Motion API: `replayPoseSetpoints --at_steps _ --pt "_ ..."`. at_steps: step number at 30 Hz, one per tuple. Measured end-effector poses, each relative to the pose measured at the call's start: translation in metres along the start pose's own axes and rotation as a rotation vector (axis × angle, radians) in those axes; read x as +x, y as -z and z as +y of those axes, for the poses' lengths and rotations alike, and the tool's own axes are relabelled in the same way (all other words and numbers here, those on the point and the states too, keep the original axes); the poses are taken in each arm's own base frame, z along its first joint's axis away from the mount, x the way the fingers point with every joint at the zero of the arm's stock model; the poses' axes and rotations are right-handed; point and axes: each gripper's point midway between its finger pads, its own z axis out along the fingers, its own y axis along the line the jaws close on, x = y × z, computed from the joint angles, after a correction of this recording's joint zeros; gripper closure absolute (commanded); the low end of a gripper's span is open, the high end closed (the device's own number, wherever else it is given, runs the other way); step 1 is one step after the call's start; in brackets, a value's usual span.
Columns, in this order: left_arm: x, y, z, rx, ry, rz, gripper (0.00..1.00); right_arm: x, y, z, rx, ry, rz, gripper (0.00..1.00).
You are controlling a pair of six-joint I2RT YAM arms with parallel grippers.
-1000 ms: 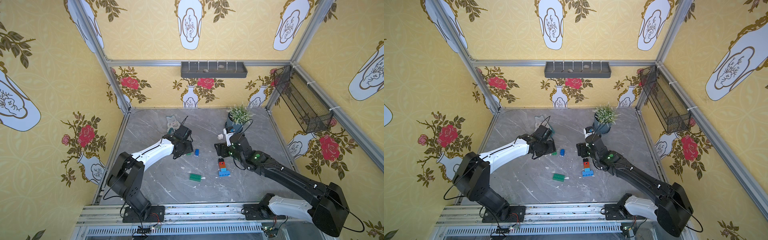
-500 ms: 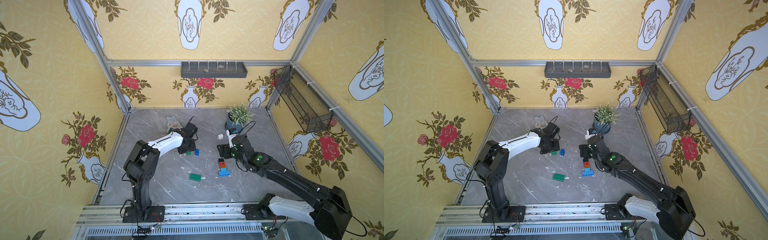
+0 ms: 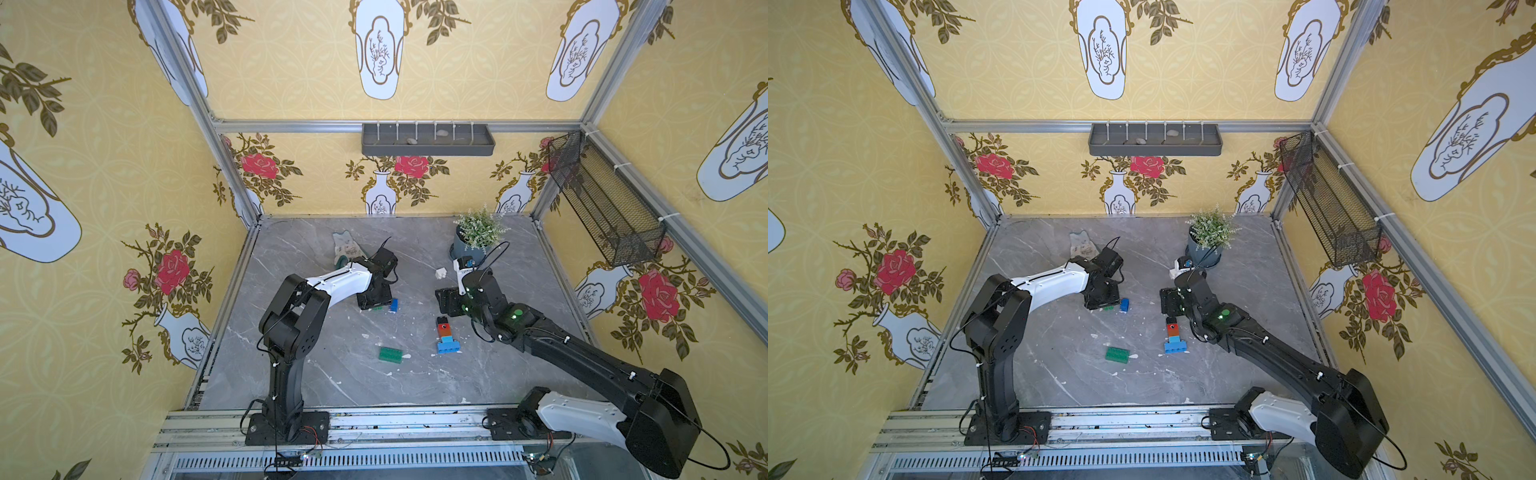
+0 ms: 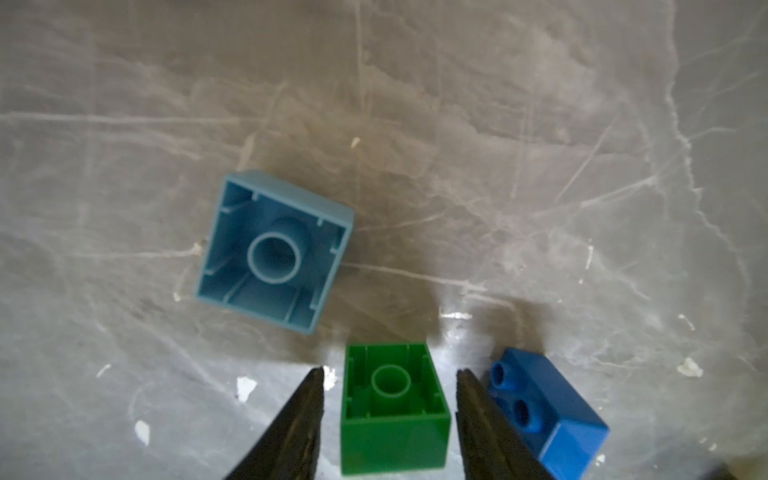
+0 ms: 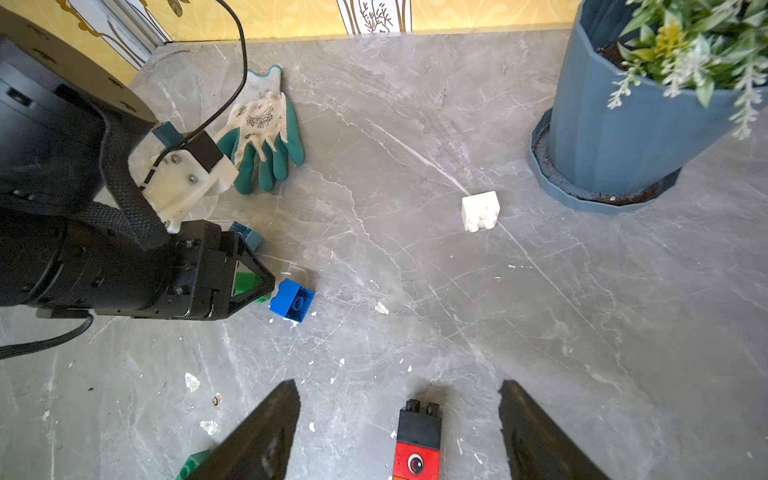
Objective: Assemble the number 1 with lego
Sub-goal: Pick up the lego brick from the center of the board.
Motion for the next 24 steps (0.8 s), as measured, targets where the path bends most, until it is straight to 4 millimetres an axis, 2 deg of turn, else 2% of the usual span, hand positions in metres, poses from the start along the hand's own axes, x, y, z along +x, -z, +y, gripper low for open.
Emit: replayPoseSetpoints --at_steps 17,24 --pt "-0.002 -0.004 -0.003 0.001 -0.018 0.006 0.63 0.003 -0.004 -0.002 0.007 -0.002 0.012 0.22" --pt "-0.004 0.015 -0.001 0.028 -0.012 -0.031 0.66 0.004 -0.006 -0.007 0.002 -0.015 0.025 0.22"
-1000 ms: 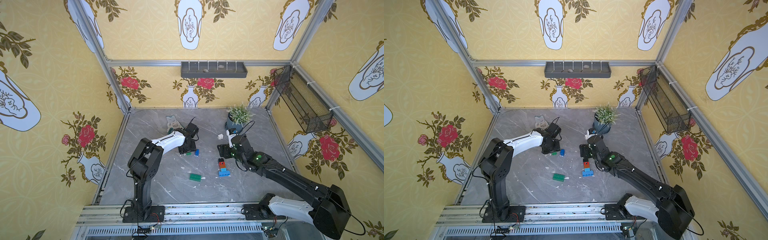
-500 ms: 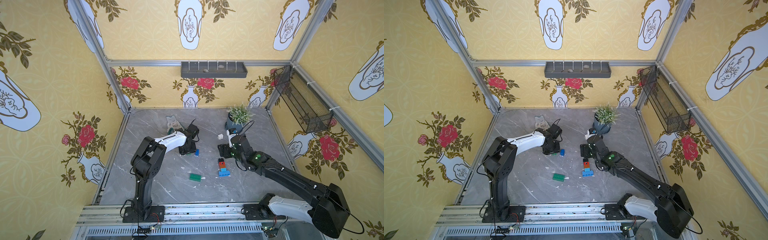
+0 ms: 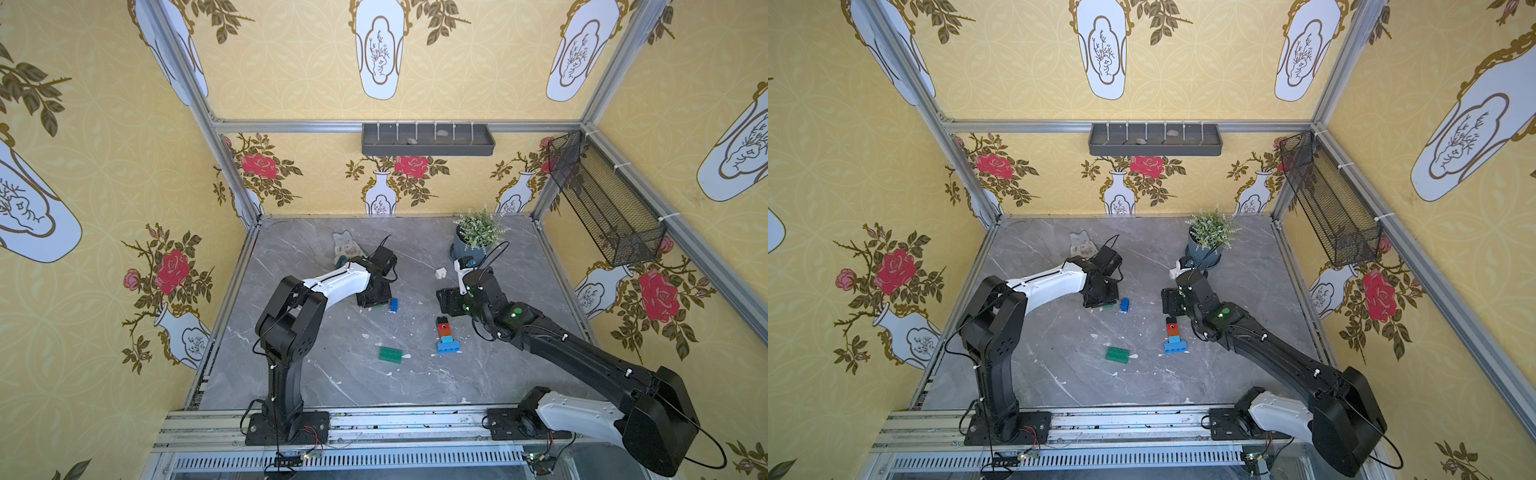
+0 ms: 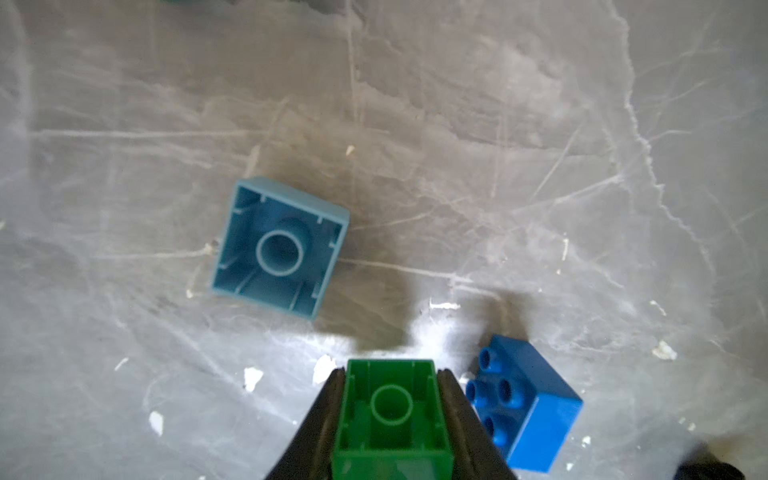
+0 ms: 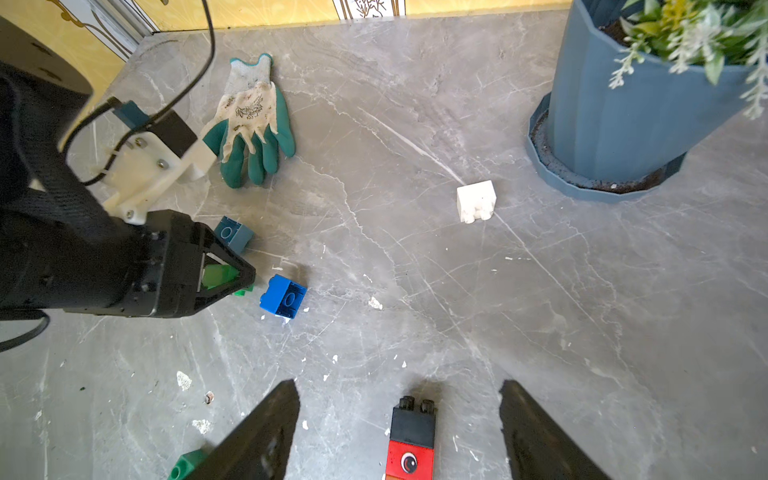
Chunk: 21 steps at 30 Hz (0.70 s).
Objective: Assemble the number 1 with lego
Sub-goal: Pick up the lego brick from the center of the board.
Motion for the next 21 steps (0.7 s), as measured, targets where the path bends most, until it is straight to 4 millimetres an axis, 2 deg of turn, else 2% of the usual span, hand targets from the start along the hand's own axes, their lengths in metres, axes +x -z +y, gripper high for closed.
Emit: replayPoseSetpoints --at_steps 5,10,15,18,21 --pt "-0.005 0.03 -0.001 0.072 0.052 -0.053 0.66 -0.01 -0.002 0.001 -0.014 0.005 -0.005 0.21" --pt "-0.01 0.081 -0.009 0.239 0.16 -0.114 0.65 -0.015 -0.006 0.013 -0.073 0.025 0.011 0.26" --pt "-0.011 0.12 -0.015 0.413 0.296 -0.143 0.65 -0.018 -0.011 0.028 -0.148 0.024 0.002 0.3" --pt "-0.009 0.134 -0.015 0.505 0.379 -0.145 0.65 -0.024 -0.009 0.046 -0.218 0.033 -0.022 0.3" --pt "-0.005 0.145 -0.02 0.591 0.437 -0.138 0.65 -0.031 -0.002 0.078 -0.324 0.072 -0.062 0.3"
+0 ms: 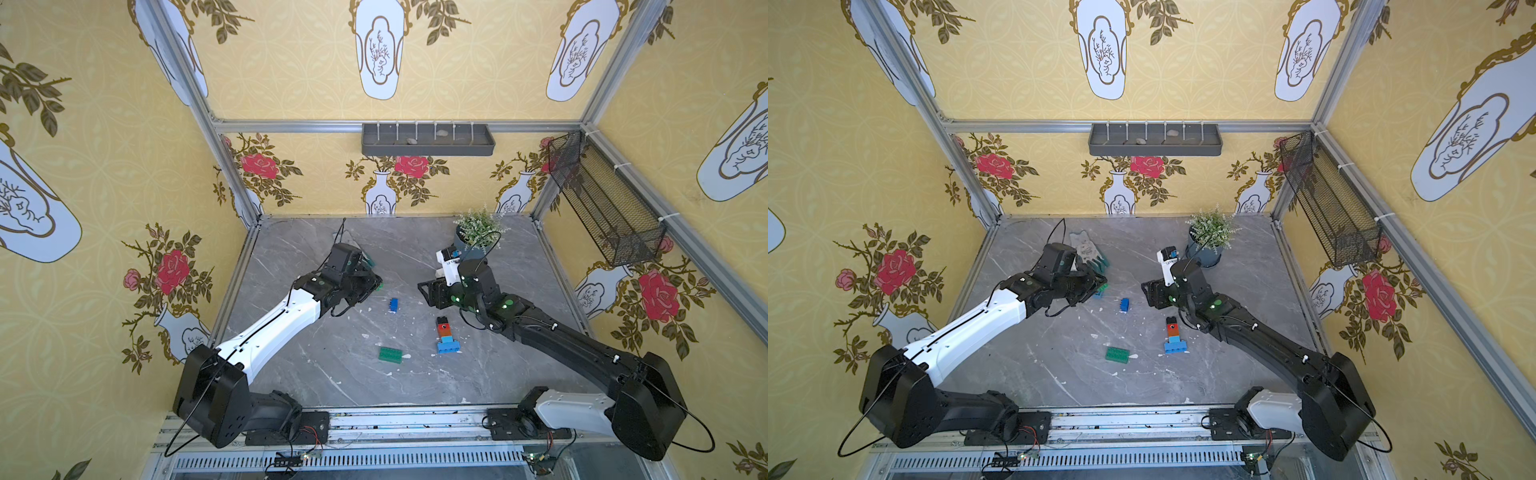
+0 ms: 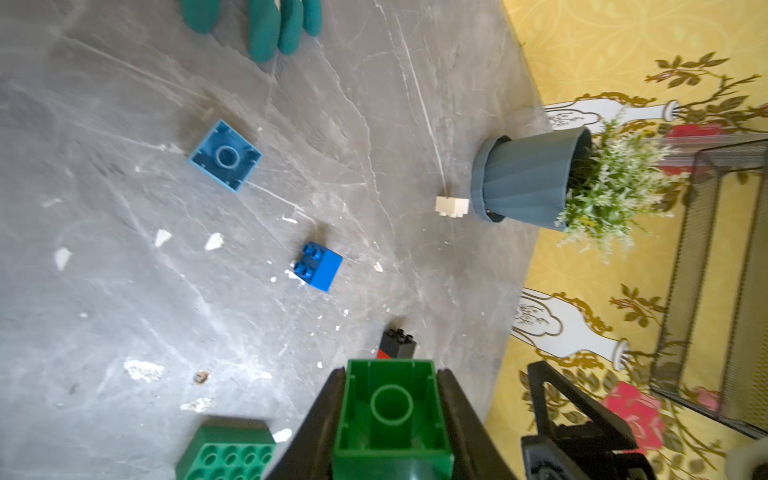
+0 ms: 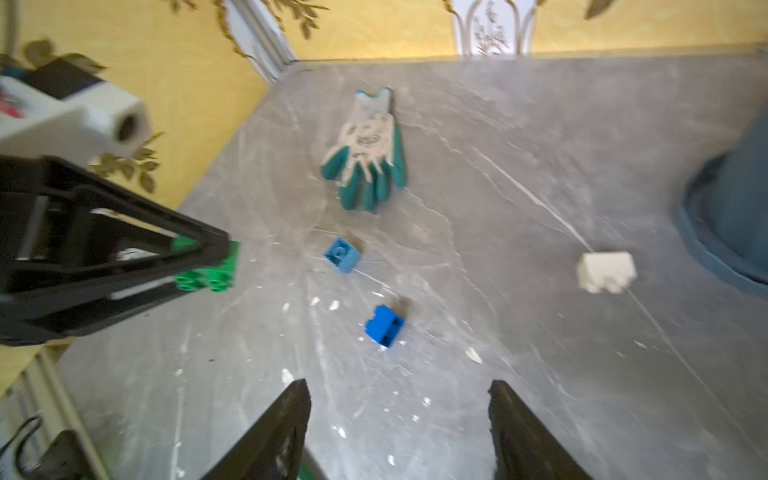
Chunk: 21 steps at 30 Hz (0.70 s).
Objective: Assemble the number 1 with lego
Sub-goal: Pick up the lego brick from the center of the board, then assemble the lego brick with the lego brick.
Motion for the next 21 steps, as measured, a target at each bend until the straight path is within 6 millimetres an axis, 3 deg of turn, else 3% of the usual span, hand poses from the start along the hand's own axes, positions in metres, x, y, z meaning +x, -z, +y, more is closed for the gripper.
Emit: replayPoseSetpoints --at_steps 7,15,21 --pt "0.013 0.005 -0.006 0.121 0.143 0.046 0.65 -0.001 -0.022 0.057 -0.164 0.096 -0.035 0.29" --pt "0.014 0.009 -0.012 0.196 0.226 0.054 0.65 -0.007 -0.044 0.075 -0.223 -0.032 -0.082 0.26" --pt "0.014 0.002 -0.012 0.234 0.285 0.064 0.66 0.0 -0.053 0.084 -0.243 -0.086 -0.078 0.32"
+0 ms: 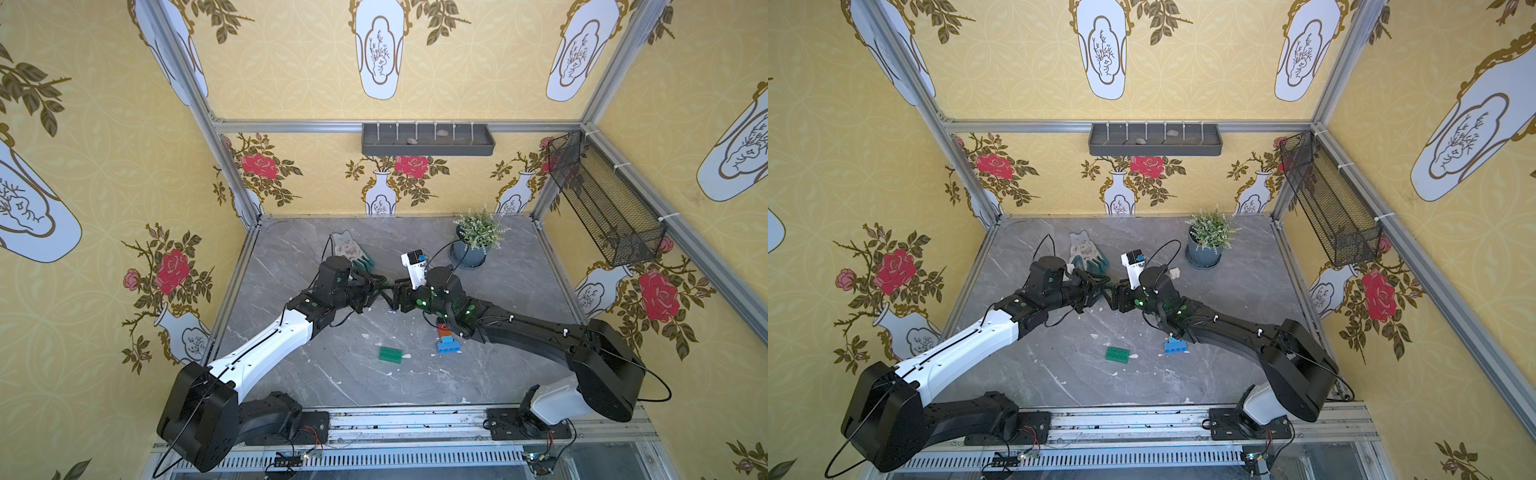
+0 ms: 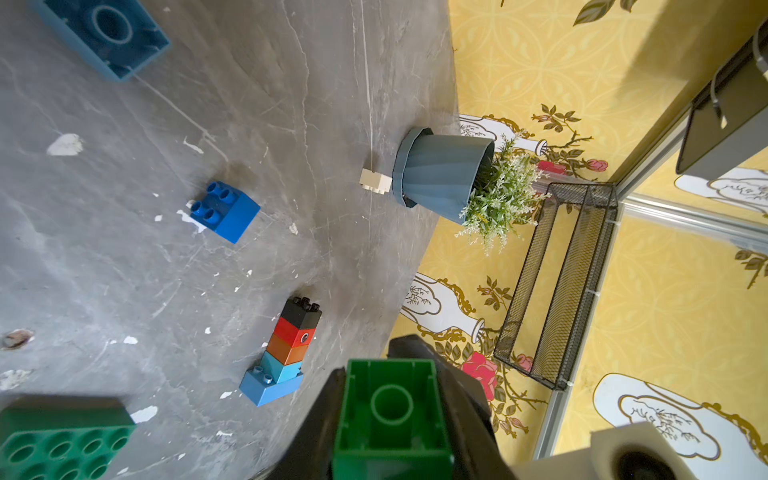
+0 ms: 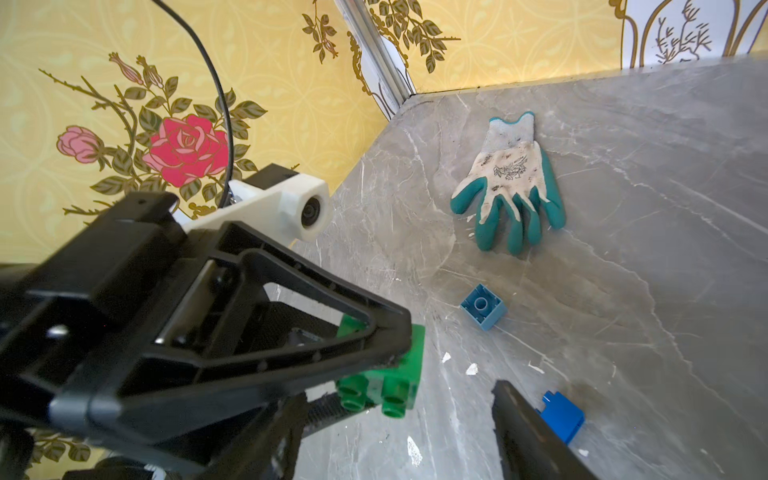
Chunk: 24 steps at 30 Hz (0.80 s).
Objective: Assemble the number 1 with lego
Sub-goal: Assemble the lego brick with the lego brick.
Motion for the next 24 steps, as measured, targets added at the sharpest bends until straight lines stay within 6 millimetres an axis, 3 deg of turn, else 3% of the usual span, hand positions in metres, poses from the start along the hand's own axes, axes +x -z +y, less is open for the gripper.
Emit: replayPoseSetpoints --at_steps 9,24 --pt "0.001 -0.003 -0.004 0.036 0.055 0.013 0.67 0.0 -0.013 -0.007 0.032 -0.048 -0.029 0.49" --pt "-0.007 -0.005 -0.001 0.057 0.117 -0.024 0.67 -0.001 -0.027 -0.007 0.016 -0.093 -0.054 0.62"
